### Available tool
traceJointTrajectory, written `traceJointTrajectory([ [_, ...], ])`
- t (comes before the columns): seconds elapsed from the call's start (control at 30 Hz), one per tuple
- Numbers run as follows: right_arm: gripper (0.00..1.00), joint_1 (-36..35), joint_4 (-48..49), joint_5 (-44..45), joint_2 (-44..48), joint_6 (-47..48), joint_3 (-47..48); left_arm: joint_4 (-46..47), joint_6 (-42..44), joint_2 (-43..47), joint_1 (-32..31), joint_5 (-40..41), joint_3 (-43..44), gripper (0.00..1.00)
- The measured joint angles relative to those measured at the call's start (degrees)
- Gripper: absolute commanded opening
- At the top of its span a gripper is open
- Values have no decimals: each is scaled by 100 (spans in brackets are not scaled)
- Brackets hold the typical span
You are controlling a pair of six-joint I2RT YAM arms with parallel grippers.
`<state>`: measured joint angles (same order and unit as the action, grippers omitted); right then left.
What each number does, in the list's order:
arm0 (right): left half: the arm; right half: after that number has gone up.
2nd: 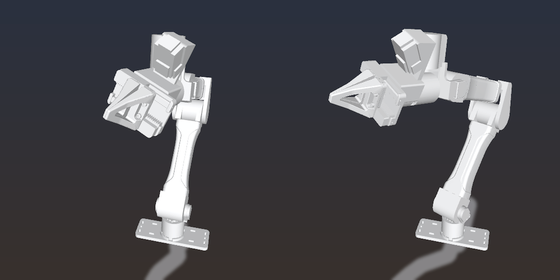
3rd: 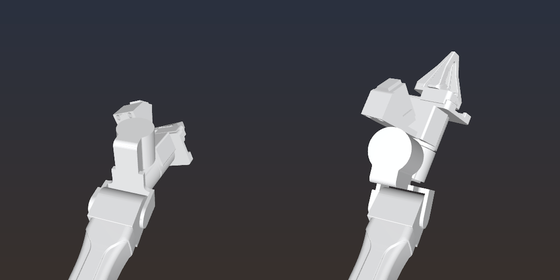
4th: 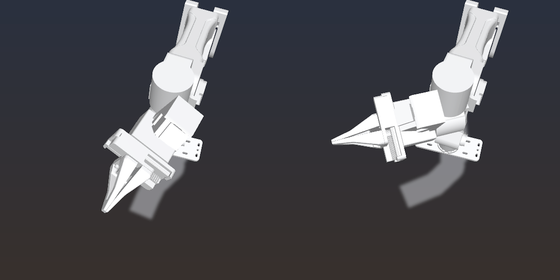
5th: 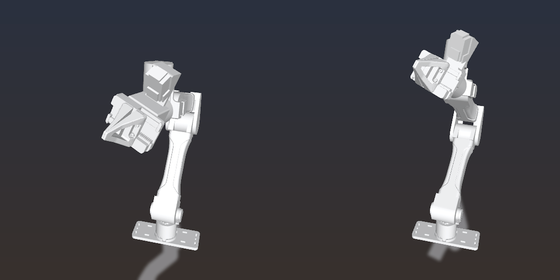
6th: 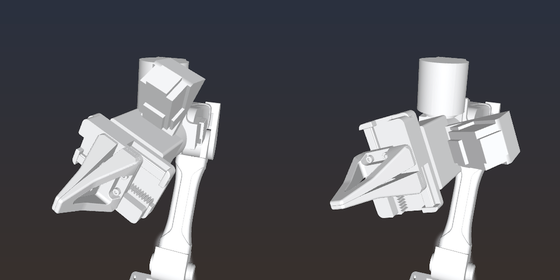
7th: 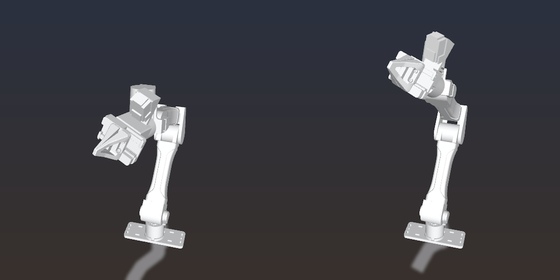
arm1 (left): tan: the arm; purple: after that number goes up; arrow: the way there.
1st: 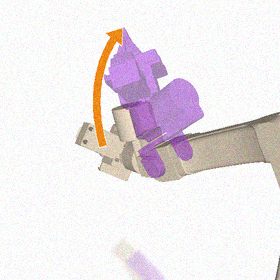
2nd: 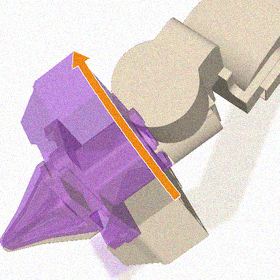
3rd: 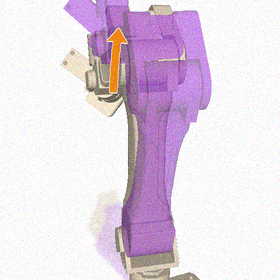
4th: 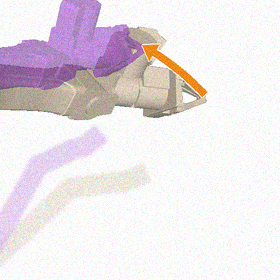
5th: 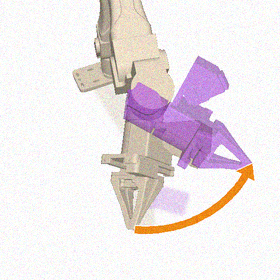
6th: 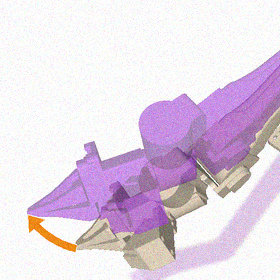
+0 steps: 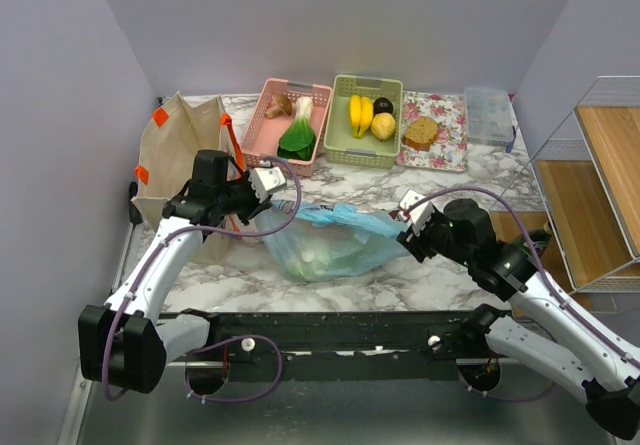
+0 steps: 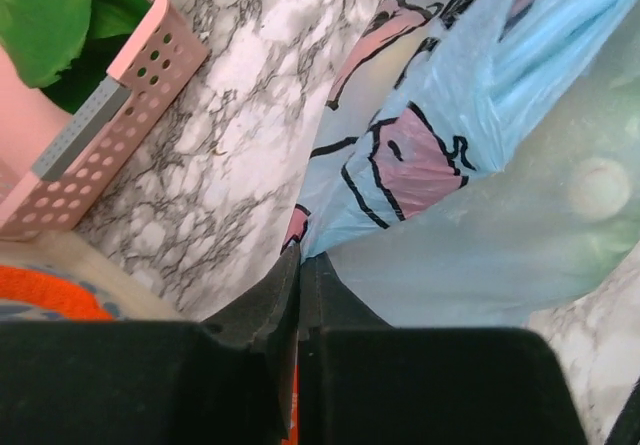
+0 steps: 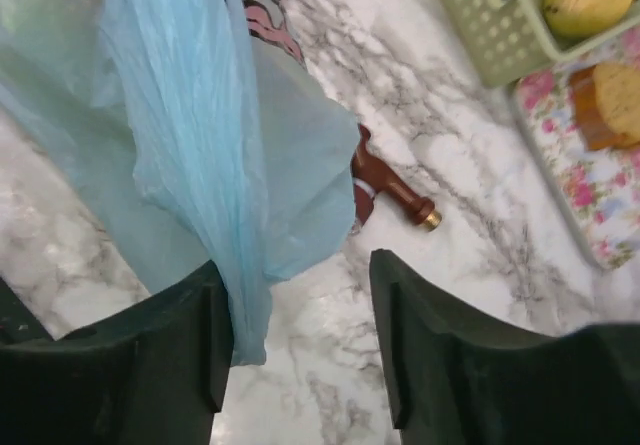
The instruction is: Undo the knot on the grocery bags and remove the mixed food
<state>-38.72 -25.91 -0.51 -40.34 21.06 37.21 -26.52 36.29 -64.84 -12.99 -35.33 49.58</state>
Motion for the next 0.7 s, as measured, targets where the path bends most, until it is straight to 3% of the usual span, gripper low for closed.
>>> traceJointTrajectory([
  [0.1, 78, 98, -452, -424, -487, 118, 522, -275, 131, 50, 24, 63, 138, 64],
  [0.17, 80, 120, -608, -822, -966, 149, 1010, -442, 186, 205, -109, 61, 238, 96],
  [0.2, 81, 120, -634, -1001, -1145, 149, 1215, -509, 192, 306, -232, 55, 299, 98],
  [0.37, 82, 120, -544, -1790, -1637, 175, 1792, -638, -173, 678, -758, -9, 787, 98],
  [0.43, 80, 120, -442, -2057, -1843, 232, 1878, -605, -422, 629, -914, -7, 1005, 93],
  [0.53, 77, 120, -260, -2347, -2347, 306, 1996, -555, -876, 306, -999, 15, 1270, 84],
  [0.7, 73, 111, 92, -2592, -3248, 476, 2218, -627, -1639, -756, -1014, 269, 1759, 84],
])
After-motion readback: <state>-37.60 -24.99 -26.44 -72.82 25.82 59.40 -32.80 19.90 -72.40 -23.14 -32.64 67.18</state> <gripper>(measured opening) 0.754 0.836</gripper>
